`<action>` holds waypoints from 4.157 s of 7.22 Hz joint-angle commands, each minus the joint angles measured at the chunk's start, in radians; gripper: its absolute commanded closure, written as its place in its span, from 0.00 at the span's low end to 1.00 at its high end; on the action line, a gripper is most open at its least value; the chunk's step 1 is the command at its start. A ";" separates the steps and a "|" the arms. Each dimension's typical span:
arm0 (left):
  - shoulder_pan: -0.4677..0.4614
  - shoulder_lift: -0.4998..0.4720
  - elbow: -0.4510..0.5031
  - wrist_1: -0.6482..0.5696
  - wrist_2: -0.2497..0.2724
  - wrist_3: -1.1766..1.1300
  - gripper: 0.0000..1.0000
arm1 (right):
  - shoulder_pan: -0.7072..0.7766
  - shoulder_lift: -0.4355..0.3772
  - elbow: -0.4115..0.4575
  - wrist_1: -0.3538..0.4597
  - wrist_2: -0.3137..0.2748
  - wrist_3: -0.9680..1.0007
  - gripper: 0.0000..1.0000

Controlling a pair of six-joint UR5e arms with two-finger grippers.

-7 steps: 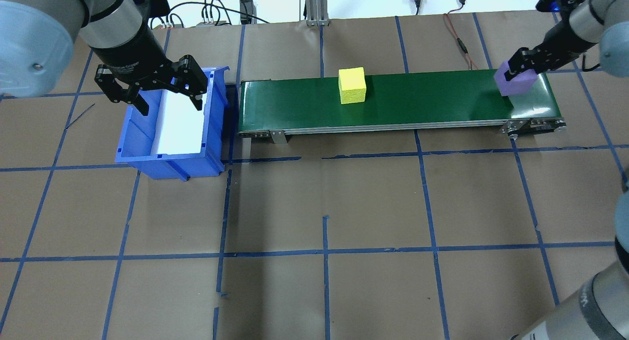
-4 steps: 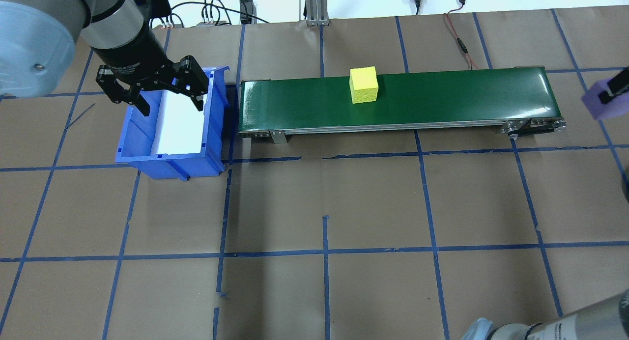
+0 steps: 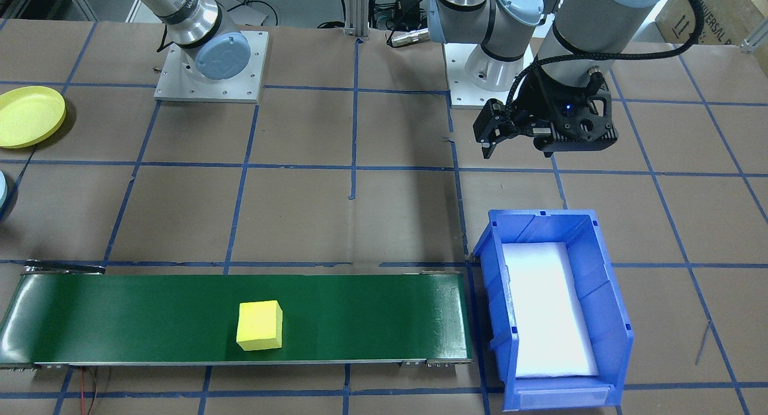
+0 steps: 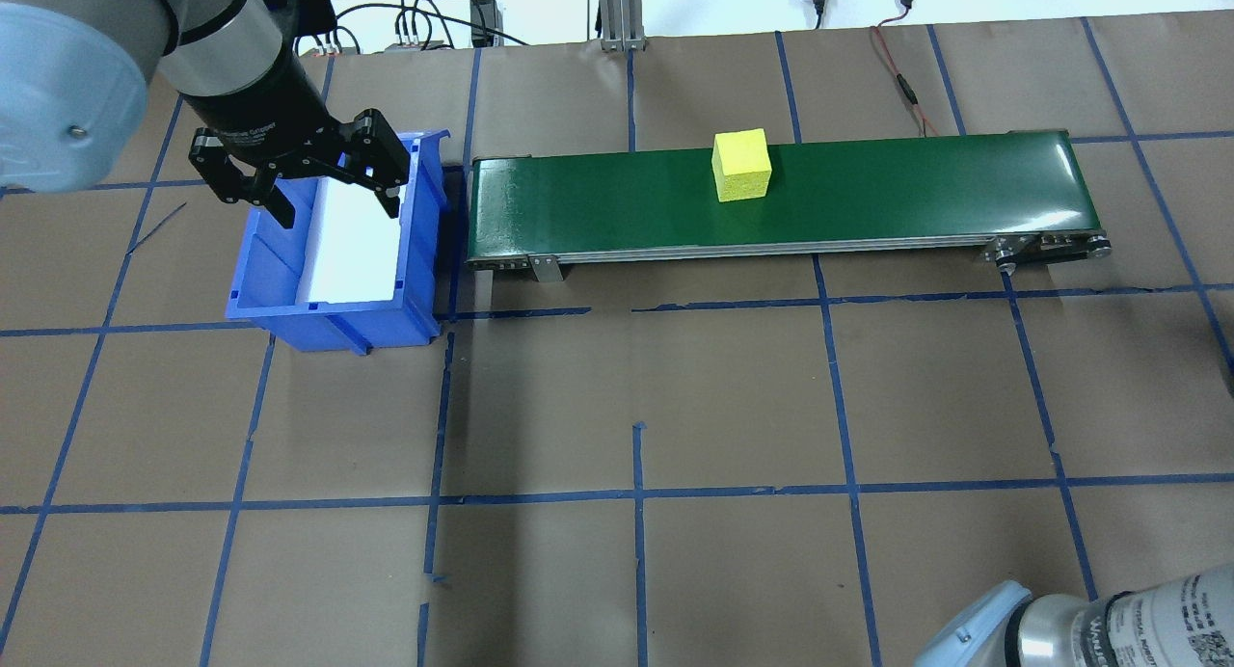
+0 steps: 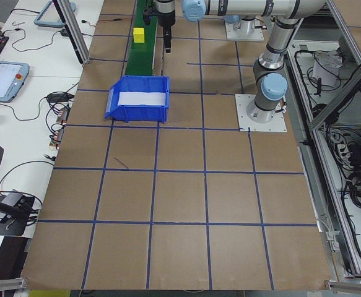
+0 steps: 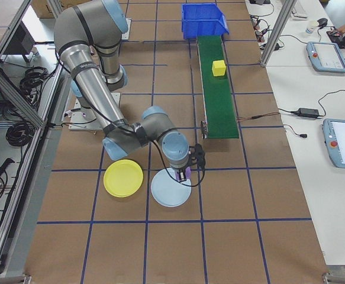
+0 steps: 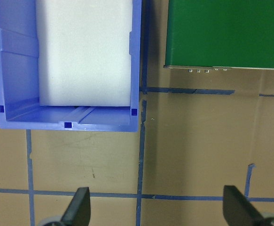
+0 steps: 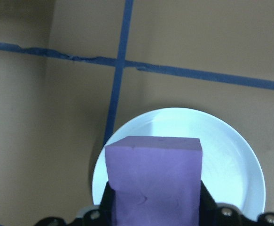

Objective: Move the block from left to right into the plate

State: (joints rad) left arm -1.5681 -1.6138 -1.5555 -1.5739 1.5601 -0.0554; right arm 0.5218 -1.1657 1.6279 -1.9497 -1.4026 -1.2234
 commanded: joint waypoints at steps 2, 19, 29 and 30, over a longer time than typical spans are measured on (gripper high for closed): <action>-0.001 0.000 0.000 0.000 -0.002 0.002 0.00 | -0.031 0.037 0.019 -0.017 -0.024 -0.013 0.12; -0.001 0.011 -0.006 0.002 0.005 0.000 0.00 | 0.807 0.096 -0.057 -0.322 0.139 0.842 0.01; -0.006 0.014 -0.011 0.005 0.003 0.002 0.00 | 0.164 -0.286 0.318 -0.063 -0.136 0.436 0.87; -0.006 0.014 -0.012 0.005 0.001 0.002 0.00 | 0.055 -0.320 0.381 -0.069 -0.185 0.374 0.87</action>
State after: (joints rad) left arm -1.5738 -1.5999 -1.5666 -1.5688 1.5628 -0.0541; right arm 0.7250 -1.4268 1.9141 -2.0223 -1.5481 -0.7471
